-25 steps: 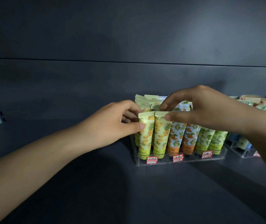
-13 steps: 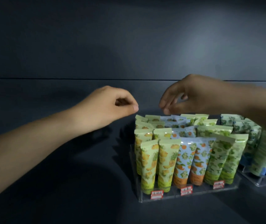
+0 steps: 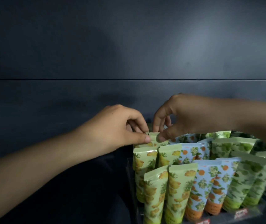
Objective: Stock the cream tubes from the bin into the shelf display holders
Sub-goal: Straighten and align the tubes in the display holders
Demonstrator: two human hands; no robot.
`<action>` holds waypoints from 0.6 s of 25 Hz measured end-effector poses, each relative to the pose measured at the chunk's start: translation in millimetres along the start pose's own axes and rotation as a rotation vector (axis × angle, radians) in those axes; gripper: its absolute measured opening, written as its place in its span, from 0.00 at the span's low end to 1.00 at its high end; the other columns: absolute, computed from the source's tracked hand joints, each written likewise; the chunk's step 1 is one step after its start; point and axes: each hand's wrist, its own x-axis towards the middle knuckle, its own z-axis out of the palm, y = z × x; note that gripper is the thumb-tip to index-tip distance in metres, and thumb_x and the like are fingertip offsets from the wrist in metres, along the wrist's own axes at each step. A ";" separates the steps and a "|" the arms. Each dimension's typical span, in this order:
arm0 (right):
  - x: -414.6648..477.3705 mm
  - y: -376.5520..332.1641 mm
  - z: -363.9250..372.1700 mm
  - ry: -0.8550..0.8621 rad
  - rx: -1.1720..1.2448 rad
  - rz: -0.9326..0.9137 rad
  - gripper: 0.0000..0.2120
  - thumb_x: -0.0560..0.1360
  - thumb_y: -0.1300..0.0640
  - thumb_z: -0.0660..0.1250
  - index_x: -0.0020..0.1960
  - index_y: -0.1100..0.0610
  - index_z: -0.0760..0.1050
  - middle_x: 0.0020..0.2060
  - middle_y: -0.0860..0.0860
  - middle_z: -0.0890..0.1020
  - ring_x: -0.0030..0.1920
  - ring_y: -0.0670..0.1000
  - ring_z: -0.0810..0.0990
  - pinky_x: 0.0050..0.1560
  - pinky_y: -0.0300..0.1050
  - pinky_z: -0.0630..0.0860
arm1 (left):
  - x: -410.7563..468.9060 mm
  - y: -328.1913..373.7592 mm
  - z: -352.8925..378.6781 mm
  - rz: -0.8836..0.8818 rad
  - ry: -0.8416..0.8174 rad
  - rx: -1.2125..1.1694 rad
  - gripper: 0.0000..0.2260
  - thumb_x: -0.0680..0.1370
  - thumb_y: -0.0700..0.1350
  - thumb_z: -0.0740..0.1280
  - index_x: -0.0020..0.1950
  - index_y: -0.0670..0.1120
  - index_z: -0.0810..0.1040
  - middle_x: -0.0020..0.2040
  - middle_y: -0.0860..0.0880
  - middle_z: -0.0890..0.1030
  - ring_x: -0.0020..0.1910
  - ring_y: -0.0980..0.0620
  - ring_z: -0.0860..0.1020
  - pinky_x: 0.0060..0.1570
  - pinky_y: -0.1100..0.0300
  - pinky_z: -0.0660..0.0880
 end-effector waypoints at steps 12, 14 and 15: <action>-3.2 -2.3 3.1 0.024 0.100 0.033 0.02 0.67 0.50 0.74 0.39 0.46 0.82 0.33 0.43 0.82 0.37 0.40 0.79 0.39 0.28 0.72 | -2.6 -2.4 -9.3 -0.007 -0.061 0.107 0.04 0.67 0.51 0.74 0.34 0.52 0.82 0.28 0.55 0.79 0.27 0.67 0.74 0.30 0.74 0.69; -4.8 -3.0 2.3 0.037 0.098 0.038 0.02 0.67 0.50 0.74 0.39 0.46 0.82 0.34 0.44 0.83 0.37 0.39 0.79 0.38 0.26 0.71 | -2.7 -2.6 -10.6 -0.014 -0.062 0.131 0.05 0.68 0.50 0.74 0.35 0.50 0.83 0.28 0.56 0.78 0.24 0.69 0.73 0.29 0.75 0.68; -4.9 -3.3 1.7 0.047 0.093 0.034 0.02 0.67 0.50 0.73 0.40 0.46 0.82 0.35 0.44 0.83 0.38 0.39 0.80 0.39 0.26 0.71 | -2.7 -3.7 -11.4 -0.016 -0.062 0.135 0.05 0.68 0.50 0.74 0.35 0.50 0.83 0.28 0.55 0.79 0.24 0.69 0.73 0.29 0.74 0.68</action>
